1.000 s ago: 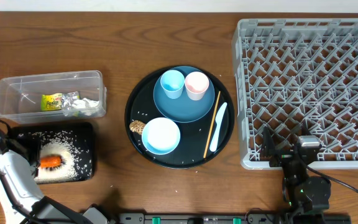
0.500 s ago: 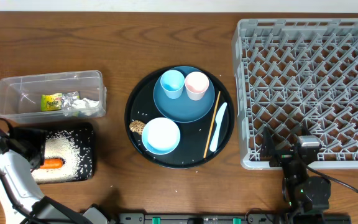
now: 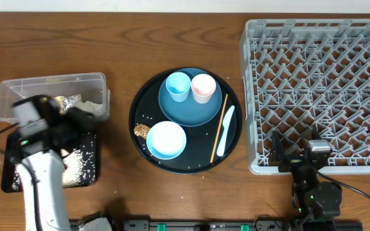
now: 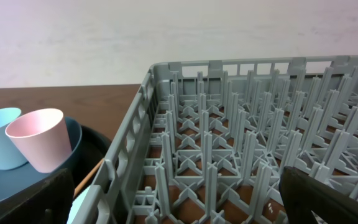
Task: Sort waste into correct bins and load items into the dishwasher rack
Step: 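Swing the left gripper back right toward the brown cookie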
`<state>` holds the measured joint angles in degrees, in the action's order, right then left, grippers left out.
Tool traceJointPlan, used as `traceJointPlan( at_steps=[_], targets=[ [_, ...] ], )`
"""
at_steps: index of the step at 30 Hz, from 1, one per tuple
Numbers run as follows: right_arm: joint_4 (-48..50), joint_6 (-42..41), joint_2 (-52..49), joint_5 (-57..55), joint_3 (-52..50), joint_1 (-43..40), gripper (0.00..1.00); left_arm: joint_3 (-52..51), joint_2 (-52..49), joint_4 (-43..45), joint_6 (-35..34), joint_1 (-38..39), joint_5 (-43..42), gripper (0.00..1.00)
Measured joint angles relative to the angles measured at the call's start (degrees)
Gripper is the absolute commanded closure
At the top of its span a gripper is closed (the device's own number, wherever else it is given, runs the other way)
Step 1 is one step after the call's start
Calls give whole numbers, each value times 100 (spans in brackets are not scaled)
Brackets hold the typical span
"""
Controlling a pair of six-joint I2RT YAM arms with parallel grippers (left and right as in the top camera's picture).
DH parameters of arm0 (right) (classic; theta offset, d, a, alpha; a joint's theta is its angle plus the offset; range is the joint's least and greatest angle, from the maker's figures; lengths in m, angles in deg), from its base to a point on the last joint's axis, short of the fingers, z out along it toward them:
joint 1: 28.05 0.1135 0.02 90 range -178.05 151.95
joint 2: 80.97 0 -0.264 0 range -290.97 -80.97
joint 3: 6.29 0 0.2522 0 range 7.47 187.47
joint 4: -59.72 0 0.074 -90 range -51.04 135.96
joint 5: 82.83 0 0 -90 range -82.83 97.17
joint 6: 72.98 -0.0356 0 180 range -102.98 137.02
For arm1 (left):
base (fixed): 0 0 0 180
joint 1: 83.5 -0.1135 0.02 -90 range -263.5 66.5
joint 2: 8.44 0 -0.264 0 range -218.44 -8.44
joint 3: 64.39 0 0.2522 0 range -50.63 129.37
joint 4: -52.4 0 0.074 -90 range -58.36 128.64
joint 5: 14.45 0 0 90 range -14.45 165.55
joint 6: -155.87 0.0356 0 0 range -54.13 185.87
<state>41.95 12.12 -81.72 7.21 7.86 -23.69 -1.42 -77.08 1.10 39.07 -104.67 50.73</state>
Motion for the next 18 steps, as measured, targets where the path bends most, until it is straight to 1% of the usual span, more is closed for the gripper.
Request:
traceJointPlan(
  at_steps=[6,12,13,15,18],
  targets=[
    [0,0,2,0,0,0,1,0,-109,-55,50,1714,944,49],
    [-2,0,2,0,0,0,1,0,-358,127,57,3077,1985,50],
    [0,0,0,-2,0,0,1,0,-450,131,37,3259,2212,55],
    [-2,0,0,0,0,0,1,0,-680,157,-9,3530,2568,58],
    [0,0,2,-2,0,0,1,0,-1062,186,-48,3748,2850,70]
  ],
)
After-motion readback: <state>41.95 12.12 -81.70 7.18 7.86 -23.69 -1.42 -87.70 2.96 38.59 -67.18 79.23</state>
